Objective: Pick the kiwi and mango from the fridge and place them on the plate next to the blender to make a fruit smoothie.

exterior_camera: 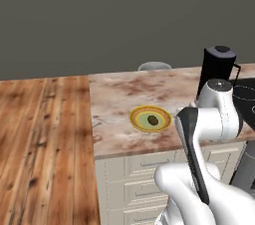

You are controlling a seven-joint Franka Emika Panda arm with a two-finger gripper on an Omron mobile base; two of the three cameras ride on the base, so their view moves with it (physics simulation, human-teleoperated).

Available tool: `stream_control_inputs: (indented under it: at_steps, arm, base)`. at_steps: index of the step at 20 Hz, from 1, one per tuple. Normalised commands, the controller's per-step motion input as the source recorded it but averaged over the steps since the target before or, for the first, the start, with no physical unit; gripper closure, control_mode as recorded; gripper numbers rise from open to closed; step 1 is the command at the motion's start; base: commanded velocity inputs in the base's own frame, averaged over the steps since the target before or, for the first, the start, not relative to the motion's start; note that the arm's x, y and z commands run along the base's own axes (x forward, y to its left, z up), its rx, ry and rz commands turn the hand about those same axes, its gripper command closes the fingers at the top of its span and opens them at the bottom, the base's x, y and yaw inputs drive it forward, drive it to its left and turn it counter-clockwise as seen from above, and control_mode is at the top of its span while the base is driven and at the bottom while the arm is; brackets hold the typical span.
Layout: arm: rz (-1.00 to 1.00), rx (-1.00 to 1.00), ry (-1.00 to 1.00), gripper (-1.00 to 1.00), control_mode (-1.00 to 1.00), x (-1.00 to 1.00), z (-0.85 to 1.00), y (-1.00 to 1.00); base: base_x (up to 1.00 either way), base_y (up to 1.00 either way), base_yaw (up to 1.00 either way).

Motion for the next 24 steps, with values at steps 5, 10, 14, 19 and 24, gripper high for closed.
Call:
stream_control_inputs:
  at_steps: [5,10,14,19,24]
  arm:
    - [0.0,0.0,0.0,-1.0,1.0,0.0,0.0,0.0]
    - [0.0,0.0,0.0,-1.0,1.0,0.0,0.0,0.0]
    - [0.0,0.0,0.0,-1.0,1.0,0.0,0.0,0.0]
    - [0.0,0.0,0.0,-1.0,1.0,0.0,0.0,0.0]
    - [0.0,0.0,0.0,-1.0,1.0,0.0,0.0,0.0]
  base:
    - [-0.67,0.0,-0.26]
    - [-0.61,0.0,-0.62]
    - [-0.29,0.0,-0.7]
    - [0.04,-0.05,-0.62]
    - [0.41,-0.14,-0.53]
